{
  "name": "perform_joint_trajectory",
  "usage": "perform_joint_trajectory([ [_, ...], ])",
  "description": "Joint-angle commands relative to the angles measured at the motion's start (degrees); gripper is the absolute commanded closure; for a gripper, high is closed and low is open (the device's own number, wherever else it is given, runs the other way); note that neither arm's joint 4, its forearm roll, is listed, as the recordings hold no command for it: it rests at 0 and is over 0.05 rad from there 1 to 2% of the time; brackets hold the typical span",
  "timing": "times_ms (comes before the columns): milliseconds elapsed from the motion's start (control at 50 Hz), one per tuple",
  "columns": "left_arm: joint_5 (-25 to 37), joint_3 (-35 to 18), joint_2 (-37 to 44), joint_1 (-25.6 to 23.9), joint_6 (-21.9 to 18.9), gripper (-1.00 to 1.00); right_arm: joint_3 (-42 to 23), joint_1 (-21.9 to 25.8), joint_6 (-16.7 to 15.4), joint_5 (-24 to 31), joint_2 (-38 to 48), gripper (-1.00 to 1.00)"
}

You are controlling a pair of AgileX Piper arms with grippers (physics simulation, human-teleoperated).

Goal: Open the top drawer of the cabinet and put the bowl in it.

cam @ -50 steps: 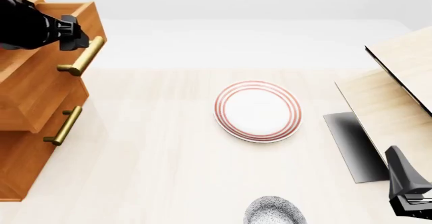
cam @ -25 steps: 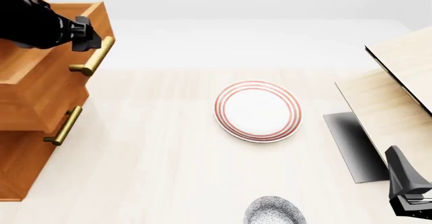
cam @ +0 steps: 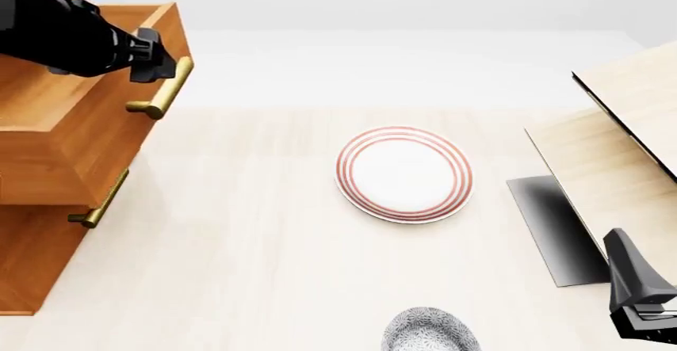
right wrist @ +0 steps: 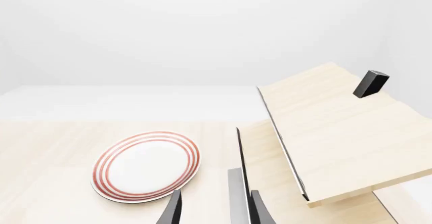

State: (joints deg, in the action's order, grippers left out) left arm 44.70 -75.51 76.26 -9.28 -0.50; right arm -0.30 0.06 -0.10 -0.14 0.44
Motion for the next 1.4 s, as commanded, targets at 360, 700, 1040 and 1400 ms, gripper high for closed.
perform_joint_trajectory([
  [360, -0.3, -0.5, 1.3, -3.6, -0.7, -1.00, 0.1, 0.0, 0.0, 0.0, -0.1, -1.00],
  [700, -0.3, -1.5, 2.3, -6.6, -1.5, -1.00, 0.0, 0.0, 0.0, 0.0, -0.1, -1.00],
  [1040, -0.6, -1.8, 2.9, -9.0, -2.3, -1.00, 0.0, 0.0, 0.0, 0.0, -0.1, -1.00],
  [1400, -0.9, -1.9, 3.2, -11.5, -2.2, -1.00, 0.0, 0.0, 0.0, 0.0, -0.1, -1.00],
])
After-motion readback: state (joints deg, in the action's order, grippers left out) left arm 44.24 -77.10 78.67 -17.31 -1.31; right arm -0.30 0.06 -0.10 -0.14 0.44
